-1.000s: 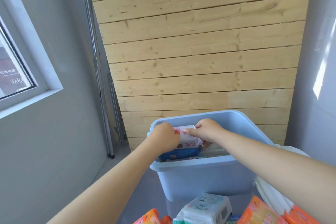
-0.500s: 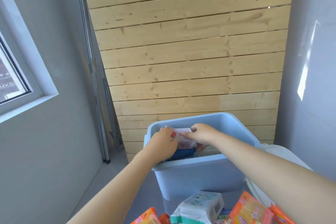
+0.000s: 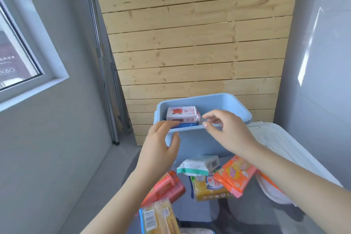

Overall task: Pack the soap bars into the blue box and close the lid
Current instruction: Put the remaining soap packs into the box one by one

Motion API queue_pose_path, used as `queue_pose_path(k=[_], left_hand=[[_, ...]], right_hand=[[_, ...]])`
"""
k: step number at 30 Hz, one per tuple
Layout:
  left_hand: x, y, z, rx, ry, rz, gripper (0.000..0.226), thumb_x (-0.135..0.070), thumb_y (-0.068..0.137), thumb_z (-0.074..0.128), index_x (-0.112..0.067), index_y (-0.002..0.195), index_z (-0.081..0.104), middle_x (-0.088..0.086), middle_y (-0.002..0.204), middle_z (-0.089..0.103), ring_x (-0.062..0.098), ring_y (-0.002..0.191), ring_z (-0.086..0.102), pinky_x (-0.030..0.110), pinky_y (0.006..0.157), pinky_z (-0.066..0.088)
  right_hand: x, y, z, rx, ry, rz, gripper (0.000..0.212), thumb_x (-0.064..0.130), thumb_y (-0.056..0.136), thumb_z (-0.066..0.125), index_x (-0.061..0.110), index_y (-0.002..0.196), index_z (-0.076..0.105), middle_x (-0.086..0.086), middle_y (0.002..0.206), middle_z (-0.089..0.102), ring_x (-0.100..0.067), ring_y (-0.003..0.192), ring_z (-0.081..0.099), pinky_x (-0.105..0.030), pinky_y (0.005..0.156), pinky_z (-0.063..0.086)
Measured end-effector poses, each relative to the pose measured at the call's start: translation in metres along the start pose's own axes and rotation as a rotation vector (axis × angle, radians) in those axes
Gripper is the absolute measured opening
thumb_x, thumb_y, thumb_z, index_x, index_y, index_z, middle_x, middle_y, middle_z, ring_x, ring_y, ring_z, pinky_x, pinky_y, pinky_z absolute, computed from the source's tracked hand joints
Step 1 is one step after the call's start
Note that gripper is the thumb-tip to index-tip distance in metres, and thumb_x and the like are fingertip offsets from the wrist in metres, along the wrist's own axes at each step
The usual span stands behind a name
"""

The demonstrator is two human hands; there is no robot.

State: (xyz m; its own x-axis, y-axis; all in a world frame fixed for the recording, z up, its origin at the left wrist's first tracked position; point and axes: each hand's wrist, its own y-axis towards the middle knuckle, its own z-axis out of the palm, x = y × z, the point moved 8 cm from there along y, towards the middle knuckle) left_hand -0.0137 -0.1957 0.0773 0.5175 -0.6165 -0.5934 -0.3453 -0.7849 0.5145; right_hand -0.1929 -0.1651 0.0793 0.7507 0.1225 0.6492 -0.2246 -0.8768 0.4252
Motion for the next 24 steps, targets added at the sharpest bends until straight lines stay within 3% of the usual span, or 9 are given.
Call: queue_pose_path(k=[4, 8, 11, 13, 17, 20, 24], left_hand=[[0.016, -0.039, 0.000, 0.078, 0.080, -0.109, 0.030, -0.019, 0.087, 0.054, -0.025, 0.114, 0.063, -0.011, 0.113, 0.058, 0.012, 0.114, 0.049, 0.033, 0.101, 0.037], [0.059, -0.063, 0.015, 0.319, 0.240, -0.356, 0.039, -0.037, 0.087, 0.051, -0.033, 0.125, 0.054, -0.007, 0.135, 0.050, 0.016, 0.128, 0.041, 0.037, 0.107, 0.021], [0.087, -0.078, 0.024, 0.493, 0.345, -0.471, 0.053, -0.049, 0.082, 0.054, -0.039, 0.133, 0.044, -0.005, 0.139, 0.048, 0.021, 0.129, 0.042, 0.041, 0.108, 0.025], [0.098, -0.084, 0.027, 0.562, 0.360, -0.500, 0.062, -0.051, 0.079, 0.059, -0.042, 0.136, 0.038, -0.004, 0.136, 0.051, 0.023, 0.124, 0.046, 0.041, 0.106, 0.031], [0.111, -0.079, 0.025, 0.484, 0.231, -0.526, 0.072, -0.048, 0.067, 0.073, -0.041, 0.133, 0.044, -0.006, 0.127, 0.059, 0.020, 0.116, 0.054, 0.043, 0.103, 0.038], [0.108, -0.078, 0.033, 0.471, 0.119, -0.512, 0.079, -0.050, 0.061, 0.078, -0.039, 0.133, 0.047, -0.005, 0.128, 0.059, 0.021, 0.120, 0.052, 0.042, 0.105, 0.038], [0.107, -0.076, 0.030, 0.317, -0.049, -0.546, 0.059, -0.049, 0.078, 0.065, -0.031, 0.132, 0.051, -0.004, 0.127, 0.061, 0.014, 0.112, 0.056, 0.024, 0.091, 0.041]], right_hand=[[-0.004, -0.044, 0.007, 0.044, -0.011, 0.003, 0.015, 0.025, 0.086, 0.061, 0.024, 0.099, 0.068, 0.013, 0.096, 0.064, -0.004, 0.097, 0.056, -0.019, 0.087, 0.041], [-0.008, -0.073, 0.029, 0.164, -0.106, -0.017, 0.021, 0.031, 0.086, 0.060, 0.030, 0.106, 0.066, 0.019, 0.102, 0.061, -0.004, 0.105, 0.051, -0.020, 0.087, 0.040], [-0.015, -0.085, 0.044, 0.242, -0.152, -0.015, 0.030, 0.035, 0.086, 0.059, 0.033, 0.116, 0.063, 0.018, 0.115, 0.062, -0.005, 0.109, 0.051, -0.018, 0.087, 0.038], [-0.016, -0.090, 0.045, 0.206, -0.168, -0.015, 0.030, 0.032, 0.086, 0.061, 0.030, 0.115, 0.064, 0.014, 0.116, 0.064, -0.008, 0.108, 0.053, -0.021, 0.088, 0.040], [0.001, -0.096, 0.055, 0.130, -0.192, -0.112, 0.021, 0.021, 0.083, 0.065, 0.018, 0.103, 0.072, 0.004, 0.098, 0.068, -0.017, 0.097, 0.053, -0.021, 0.082, 0.035], [0.012, -0.096, 0.073, 0.188, -0.111, -0.101, 0.022, 0.019, 0.089, 0.057, 0.016, 0.104, 0.072, 0.006, 0.100, 0.068, -0.008, 0.094, 0.046, -0.013, 0.080, 0.032], [0.022, -0.092, 0.081, 0.192, -0.060, -0.059, 0.024, 0.019, 0.091, 0.051, 0.018, 0.101, 0.072, 0.015, 0.091, 0.062, -0.002, 0.084, 0.048, 0.001, 0.072, 0.032]])
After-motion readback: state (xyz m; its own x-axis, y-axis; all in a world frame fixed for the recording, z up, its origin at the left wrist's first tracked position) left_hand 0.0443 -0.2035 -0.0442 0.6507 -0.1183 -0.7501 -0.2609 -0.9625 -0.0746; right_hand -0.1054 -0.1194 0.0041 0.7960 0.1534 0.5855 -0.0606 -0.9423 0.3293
